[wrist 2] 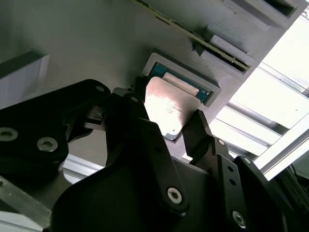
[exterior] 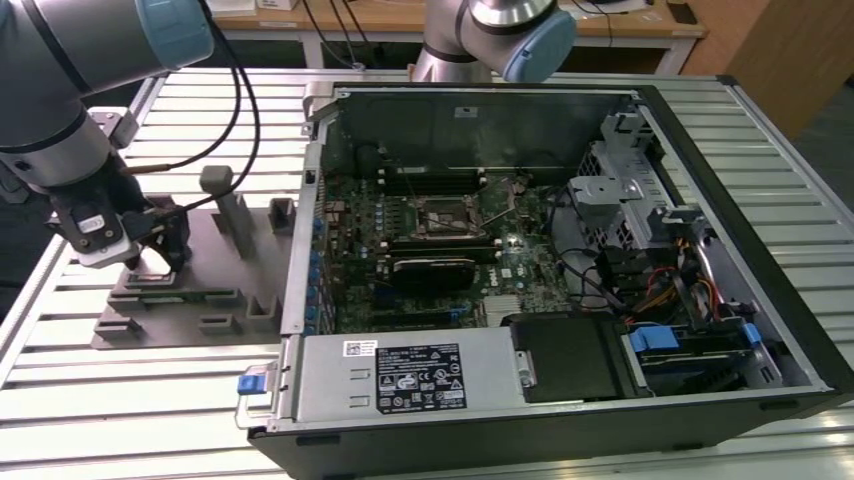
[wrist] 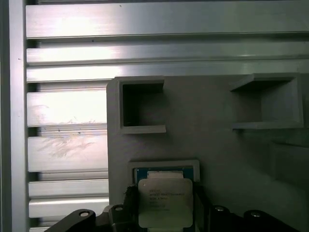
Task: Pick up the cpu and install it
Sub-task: 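Pick up the cpu and move it towards the insertion slot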
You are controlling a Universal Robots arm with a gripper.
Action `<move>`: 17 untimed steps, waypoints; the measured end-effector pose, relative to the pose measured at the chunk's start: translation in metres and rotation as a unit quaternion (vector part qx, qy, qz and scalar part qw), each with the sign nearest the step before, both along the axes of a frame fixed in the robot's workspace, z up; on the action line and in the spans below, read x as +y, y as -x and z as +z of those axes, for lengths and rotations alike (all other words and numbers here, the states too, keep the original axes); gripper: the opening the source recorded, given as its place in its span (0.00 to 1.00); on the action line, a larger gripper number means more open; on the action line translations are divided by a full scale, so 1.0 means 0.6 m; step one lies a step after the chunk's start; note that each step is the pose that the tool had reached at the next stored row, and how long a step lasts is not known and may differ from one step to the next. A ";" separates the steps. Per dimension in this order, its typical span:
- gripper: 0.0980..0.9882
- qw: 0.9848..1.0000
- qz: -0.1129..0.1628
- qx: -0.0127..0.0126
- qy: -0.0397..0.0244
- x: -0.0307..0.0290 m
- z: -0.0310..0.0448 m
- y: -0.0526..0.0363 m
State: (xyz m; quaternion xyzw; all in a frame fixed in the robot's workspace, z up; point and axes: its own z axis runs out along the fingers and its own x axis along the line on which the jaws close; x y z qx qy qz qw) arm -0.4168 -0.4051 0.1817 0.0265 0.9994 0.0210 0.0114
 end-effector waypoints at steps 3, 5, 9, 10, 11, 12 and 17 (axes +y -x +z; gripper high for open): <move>0.50 1.000 0.000 0.000 0.000 0.0000 0.001 0.000; 0.50 1.000 0.000 0.000 0.000 0.0000 0.001 0.000; 0.50 1.000 0.000 0.000 0.000 0.0000 0.002 0.000; 0.50 1.000 0.000 0.000 0.000 0.0000 0.003 0.000; 0.50 1.000 0.000 0.000 0.000 0.0000 0.004 0.000; 0.50 1.000 0.000 0.000 0.000 -0.0001 0.005 0.000; 0.50 1.000 0.000 0.000 -0.001 0.0000 0.018 0.000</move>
